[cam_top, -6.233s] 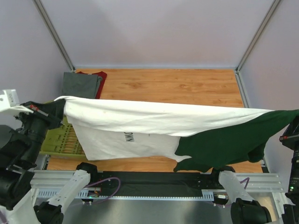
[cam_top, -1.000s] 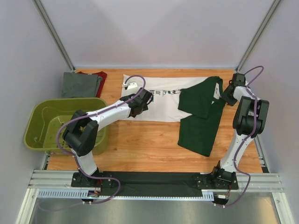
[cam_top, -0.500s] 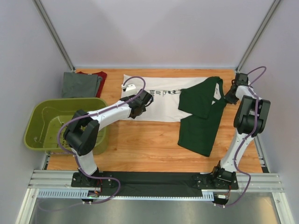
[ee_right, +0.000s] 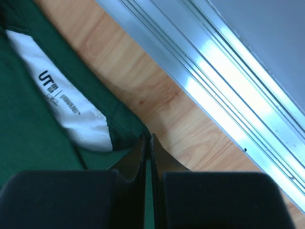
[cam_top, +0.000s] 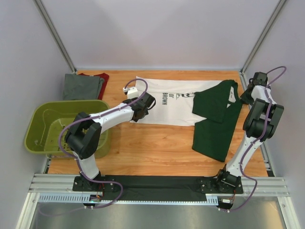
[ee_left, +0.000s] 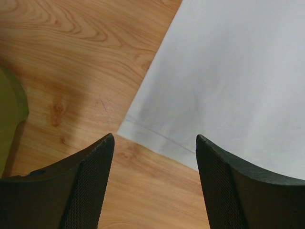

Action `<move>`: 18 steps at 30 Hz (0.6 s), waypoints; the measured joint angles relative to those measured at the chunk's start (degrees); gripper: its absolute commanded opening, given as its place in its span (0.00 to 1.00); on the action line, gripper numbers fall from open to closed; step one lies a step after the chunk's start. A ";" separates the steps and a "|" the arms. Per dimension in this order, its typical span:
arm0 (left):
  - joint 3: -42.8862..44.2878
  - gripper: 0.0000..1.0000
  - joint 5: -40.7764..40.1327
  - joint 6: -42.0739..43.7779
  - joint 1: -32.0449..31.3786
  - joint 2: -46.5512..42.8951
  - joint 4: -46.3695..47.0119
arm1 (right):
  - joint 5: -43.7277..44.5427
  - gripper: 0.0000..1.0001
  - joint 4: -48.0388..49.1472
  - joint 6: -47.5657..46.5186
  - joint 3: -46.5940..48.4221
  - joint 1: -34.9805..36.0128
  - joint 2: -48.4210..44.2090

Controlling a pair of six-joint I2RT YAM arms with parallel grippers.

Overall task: Fold and stack the t-shirts
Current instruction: Flatten the tshirt out

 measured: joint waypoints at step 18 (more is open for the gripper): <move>-2.54 0.76 4.50 -3.56 2.49 0.39 -0.04 | 2.36 0.75 -7.87 -2.58 12.26 0.17 5.16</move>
